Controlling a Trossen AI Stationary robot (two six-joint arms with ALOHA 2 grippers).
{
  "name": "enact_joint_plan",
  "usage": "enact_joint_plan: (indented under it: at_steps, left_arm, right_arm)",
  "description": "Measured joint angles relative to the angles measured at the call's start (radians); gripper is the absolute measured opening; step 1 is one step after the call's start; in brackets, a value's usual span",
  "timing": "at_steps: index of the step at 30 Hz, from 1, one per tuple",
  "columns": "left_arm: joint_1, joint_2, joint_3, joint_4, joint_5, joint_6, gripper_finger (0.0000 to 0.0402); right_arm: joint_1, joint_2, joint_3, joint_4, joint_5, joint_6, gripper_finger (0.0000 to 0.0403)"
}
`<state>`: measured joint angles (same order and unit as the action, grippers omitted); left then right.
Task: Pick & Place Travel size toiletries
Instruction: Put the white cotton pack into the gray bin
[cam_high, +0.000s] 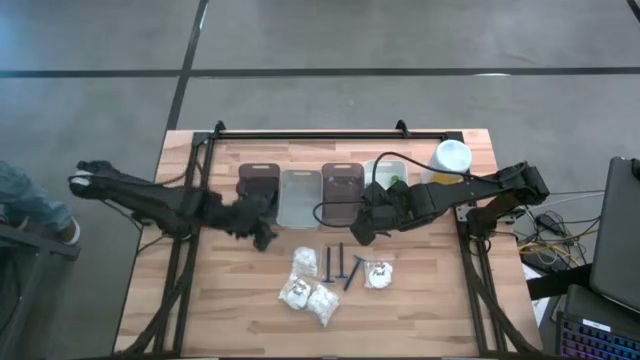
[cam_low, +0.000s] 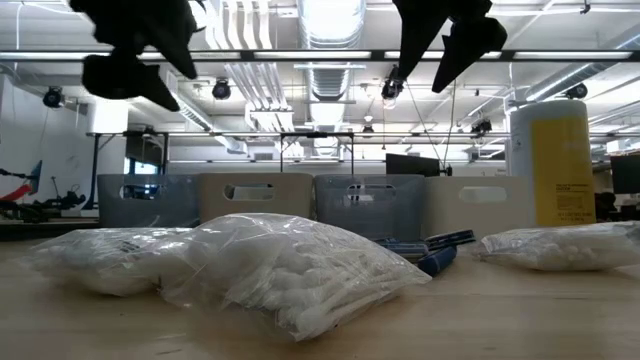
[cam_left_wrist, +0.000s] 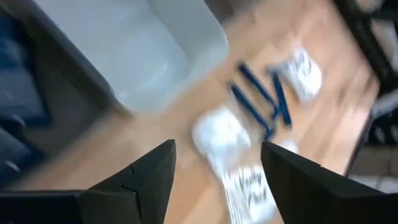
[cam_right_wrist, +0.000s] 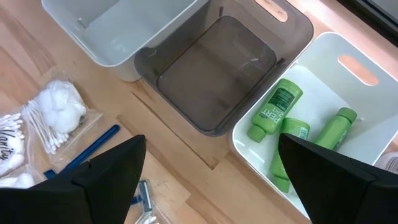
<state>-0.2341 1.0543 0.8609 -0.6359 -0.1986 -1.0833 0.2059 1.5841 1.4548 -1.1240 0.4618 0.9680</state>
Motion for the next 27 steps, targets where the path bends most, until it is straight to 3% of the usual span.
enact_joint_plan:
  at_steps: [8, 18, 27]
  left_arm:
    - [-0.22, 0.153, 0.0, 0.242, -0.035, -0.027, 0.0241]
    - [-0.218, 0.385, 0.007, 0.296, -0.05, -0.03, 0.0241]
    - [-0.157, 0.441, 0.003, 0.27, -0.09, -0.156, 0.0241]
  right_arm:
    - [0.006, 0.0, 0.0, 0.002, -0.011, -0.001, 0.0364]
    - [0.006, 0.0, 0.0, 0.005, -0.048, -0.01, 0.0364]
    - [0.02, 0.0, 0.0, 0.005, -0.074, -0.007, 0.0364]
